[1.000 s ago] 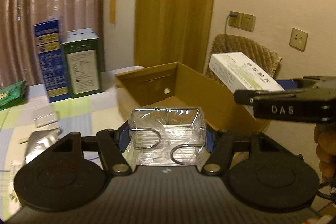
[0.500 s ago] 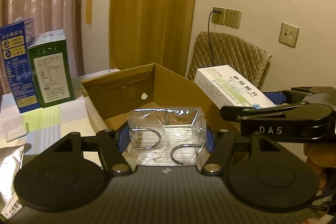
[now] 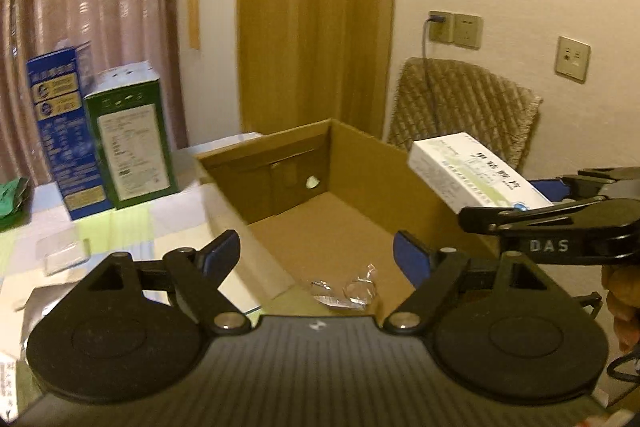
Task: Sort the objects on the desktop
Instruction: 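Carry both items to the cardboard box while the left tool releases the plastic package inside, then lower the white box into the cardboard box and open the right tool, then move both tools back over the remaining items on the table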
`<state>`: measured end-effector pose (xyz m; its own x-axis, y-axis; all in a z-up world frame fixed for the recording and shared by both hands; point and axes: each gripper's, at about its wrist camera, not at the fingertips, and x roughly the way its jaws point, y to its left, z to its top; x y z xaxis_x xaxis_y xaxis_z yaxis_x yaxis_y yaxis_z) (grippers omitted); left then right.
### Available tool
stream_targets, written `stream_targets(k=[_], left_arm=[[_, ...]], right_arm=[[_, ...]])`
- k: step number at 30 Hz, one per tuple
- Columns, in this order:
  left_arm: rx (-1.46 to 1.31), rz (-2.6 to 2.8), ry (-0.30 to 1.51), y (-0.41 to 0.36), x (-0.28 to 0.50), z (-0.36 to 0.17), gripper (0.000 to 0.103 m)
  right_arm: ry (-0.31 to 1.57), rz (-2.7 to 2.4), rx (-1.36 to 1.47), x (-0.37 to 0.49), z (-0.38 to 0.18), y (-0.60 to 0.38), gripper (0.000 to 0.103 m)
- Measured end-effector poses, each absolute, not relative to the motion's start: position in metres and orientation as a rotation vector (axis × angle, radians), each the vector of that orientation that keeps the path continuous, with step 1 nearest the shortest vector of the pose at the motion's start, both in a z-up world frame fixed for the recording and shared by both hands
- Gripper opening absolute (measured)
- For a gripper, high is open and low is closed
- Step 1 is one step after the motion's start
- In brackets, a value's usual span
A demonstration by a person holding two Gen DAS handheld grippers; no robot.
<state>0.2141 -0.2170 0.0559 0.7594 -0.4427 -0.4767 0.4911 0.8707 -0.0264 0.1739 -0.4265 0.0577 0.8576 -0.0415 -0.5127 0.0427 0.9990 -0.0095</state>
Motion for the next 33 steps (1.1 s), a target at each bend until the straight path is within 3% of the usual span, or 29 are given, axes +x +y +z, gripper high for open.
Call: stream_targets(k=[7,11,24,33], left_arm=[[0.097,-0.472,0.504,-0.195,0.214,0.056,0.081],[0.104,-0.464,0.51,-0.185,0.211,0.055,0.081],[0.129,-0.413,0.516,-0.129,0.183,0.061,0.082],[0.129,-0.321,0.516,-0.067,0.143,0.068,0.091]], right_arm=[[0.524,0.0,0.001,0.184,0.056,-0.418,0.069],[0.503,-0.003,-0.009,0.188,0.055,-0.413,0.083],[0.498,0.001,0.007,0.155,0.072,-0.394,0.087],[0.437,0.113,-0.006,0.13,0.108,-0.337,0.101]])
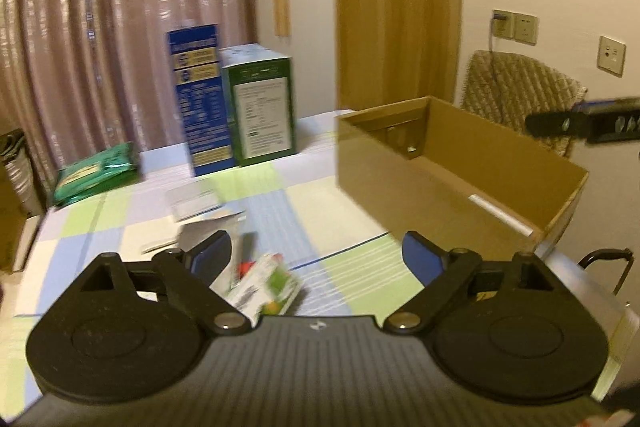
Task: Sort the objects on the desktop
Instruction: 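Move both tools back over the remaining items on the table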
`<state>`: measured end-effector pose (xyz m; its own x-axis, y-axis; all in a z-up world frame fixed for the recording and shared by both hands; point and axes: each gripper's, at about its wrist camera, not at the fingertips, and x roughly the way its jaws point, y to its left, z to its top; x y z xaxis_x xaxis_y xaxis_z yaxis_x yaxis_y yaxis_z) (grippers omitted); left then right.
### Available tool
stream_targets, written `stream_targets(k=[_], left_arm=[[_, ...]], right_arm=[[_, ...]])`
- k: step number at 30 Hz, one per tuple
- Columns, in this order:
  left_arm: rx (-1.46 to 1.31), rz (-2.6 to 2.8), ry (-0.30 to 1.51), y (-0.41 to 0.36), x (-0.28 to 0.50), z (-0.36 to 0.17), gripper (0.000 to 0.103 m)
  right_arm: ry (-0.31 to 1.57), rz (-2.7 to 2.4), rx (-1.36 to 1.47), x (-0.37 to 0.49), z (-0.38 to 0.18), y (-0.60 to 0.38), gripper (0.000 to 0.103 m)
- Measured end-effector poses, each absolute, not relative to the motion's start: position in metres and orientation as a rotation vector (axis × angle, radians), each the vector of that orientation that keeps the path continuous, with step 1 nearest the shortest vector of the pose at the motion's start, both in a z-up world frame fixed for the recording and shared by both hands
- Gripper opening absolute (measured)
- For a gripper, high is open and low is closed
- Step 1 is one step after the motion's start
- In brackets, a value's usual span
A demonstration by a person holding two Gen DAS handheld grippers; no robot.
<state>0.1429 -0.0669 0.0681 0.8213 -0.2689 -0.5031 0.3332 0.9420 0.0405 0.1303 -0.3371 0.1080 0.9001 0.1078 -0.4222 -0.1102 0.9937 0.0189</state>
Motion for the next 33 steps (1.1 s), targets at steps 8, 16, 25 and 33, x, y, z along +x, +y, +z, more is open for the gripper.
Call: stream_targets(k=[8,16,25,33], left_arm=[[0.1,-0.2,0.57,0.007,0.111,0.052,0.097],[0.095,-0.129,0.631,0.055,0.088,0.027,0.098],[0.102,-0.181,0.7,0.052,0.1,-0.002,0.098],[0.091,-0.211,0.701,0.042,0.118,-0.033,0.096]], right_arm=[[0.426,0.271,-0.03,0.121,0.118,-0.27,0.101],[0.488,0.361,-0.047,0.128,0.082,-0.213,0.101],[0.639,0.4,-0.054,0.156,0.007,-0.194,0.085],[0.762,0.403,-0.048,0.181,-0.03,-0.208,0.059]])
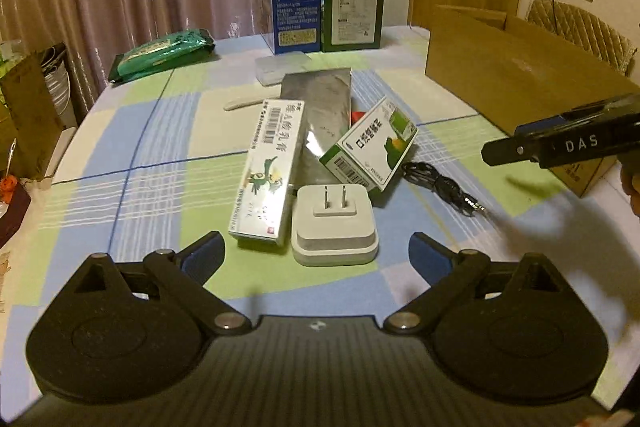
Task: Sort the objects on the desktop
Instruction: 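Move both tools back over the remaining items on the table, then grasp the white plug adapter with the left tool while the right tool grasps the black cable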
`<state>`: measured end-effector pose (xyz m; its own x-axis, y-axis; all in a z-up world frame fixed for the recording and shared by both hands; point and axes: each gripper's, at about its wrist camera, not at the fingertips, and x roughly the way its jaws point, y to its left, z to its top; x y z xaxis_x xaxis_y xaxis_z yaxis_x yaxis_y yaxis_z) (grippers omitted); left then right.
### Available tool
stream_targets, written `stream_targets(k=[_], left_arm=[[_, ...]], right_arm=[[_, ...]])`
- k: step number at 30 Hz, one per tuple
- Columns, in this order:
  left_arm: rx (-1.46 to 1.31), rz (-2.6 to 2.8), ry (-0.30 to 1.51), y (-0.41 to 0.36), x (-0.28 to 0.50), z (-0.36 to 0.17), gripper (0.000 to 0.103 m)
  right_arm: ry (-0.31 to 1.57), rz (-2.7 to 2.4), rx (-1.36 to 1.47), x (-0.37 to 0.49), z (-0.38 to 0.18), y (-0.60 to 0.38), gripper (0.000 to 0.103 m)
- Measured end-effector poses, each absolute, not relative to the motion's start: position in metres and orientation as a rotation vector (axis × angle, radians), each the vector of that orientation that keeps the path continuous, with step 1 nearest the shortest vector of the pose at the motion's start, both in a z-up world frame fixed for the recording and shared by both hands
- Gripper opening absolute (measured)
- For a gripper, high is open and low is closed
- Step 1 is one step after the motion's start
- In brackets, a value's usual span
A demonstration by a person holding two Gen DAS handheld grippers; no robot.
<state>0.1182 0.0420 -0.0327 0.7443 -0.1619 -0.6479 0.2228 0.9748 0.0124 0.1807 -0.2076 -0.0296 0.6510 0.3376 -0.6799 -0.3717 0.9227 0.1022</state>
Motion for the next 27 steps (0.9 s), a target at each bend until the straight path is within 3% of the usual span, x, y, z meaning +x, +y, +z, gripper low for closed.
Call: stream_targets(k=[5,22,27], left_arm=[[0.115,-0.258,0.687,0.03,0.128,-0.04,0.093],[0.086,-0.289,0.769,0.019,0.159,-0.064,0.088],[0.093,-0.276,0.78,0.019,0.162,-0.067,0.082]], right_arm=[[0.784,0.447,-0.087,0.183,-0.039,-0.199,0.046],[0.827,0.476,-0.069,0.203,-0.05,-0.186,0.045],[0.834,0.489,-0.089,0.207,-0.054,-0.18,0.042]])
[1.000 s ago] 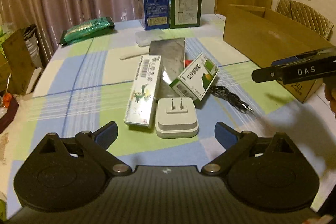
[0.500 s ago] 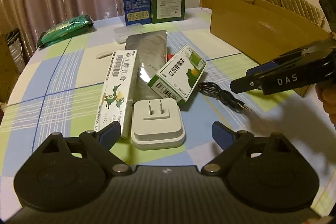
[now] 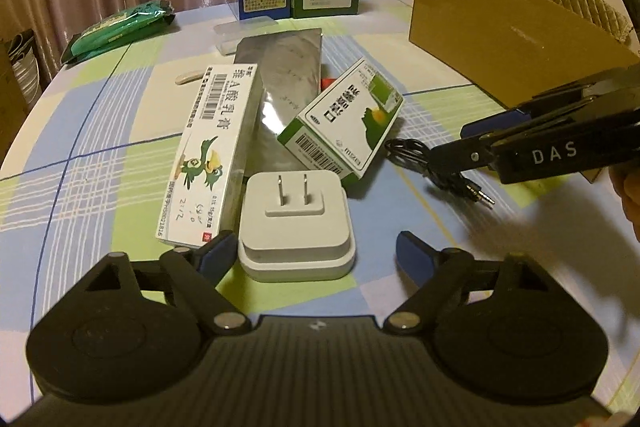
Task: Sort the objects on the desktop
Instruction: 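Grasp the white plug adapter with the left tool while the right tool grasps the black cable, then carry the plug adapter and the cable with both tools to the cardboard box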
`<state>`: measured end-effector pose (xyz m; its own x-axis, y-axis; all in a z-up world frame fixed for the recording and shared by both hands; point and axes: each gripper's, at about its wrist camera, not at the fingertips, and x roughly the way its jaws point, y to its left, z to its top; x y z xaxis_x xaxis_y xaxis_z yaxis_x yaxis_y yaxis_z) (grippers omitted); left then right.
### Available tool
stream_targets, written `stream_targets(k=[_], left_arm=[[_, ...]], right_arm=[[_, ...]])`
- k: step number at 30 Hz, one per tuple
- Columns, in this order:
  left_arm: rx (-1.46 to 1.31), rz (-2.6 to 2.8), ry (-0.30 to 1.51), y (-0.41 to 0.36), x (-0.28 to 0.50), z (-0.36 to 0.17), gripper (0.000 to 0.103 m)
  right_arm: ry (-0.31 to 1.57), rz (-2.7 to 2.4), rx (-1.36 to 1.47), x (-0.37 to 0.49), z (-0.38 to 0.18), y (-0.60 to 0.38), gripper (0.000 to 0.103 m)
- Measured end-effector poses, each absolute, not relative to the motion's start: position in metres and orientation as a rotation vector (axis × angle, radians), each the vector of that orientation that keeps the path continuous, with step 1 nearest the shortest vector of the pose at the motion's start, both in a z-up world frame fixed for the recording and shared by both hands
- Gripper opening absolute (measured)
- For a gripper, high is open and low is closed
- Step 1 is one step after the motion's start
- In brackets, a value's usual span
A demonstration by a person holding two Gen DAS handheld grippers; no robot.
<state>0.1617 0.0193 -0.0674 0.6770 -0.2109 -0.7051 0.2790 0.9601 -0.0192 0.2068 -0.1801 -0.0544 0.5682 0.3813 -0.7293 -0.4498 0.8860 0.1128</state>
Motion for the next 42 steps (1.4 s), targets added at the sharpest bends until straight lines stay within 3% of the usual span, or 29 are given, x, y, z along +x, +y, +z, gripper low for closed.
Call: stream_targets(k=[12,18,21,23,42], left_arm=[[0.082,-0.265,0.79,0.017,0.171,-0.071,0.081],[0.08,-0.255,0.793,0.016,0.173,-0.072,0.073],[0.093,-0.246,0.792,0.015,0.173,-0.071,0.06],[0.098,-0.245,0.795,0.014,0.172,-0.07,0.06],[0.107,-0.249,0.787,0.011,0.172,-0.072,0.062]], right_arm=[[0.908,0.483,-0.105,0.218,-0.071,-0.171,0.021],[0.907,0.483,-0.136,0.216,-0.071,-0.167,0.016],[0.914,0.475,-0.117,0.217,-0.07,-0.17,0.015],[0.91,0.468,-0.117,0.216,-0.069,-0.17,0.012],[0.901,0.452,-0.1,0.219,-0.071,-0.173,0.012]])
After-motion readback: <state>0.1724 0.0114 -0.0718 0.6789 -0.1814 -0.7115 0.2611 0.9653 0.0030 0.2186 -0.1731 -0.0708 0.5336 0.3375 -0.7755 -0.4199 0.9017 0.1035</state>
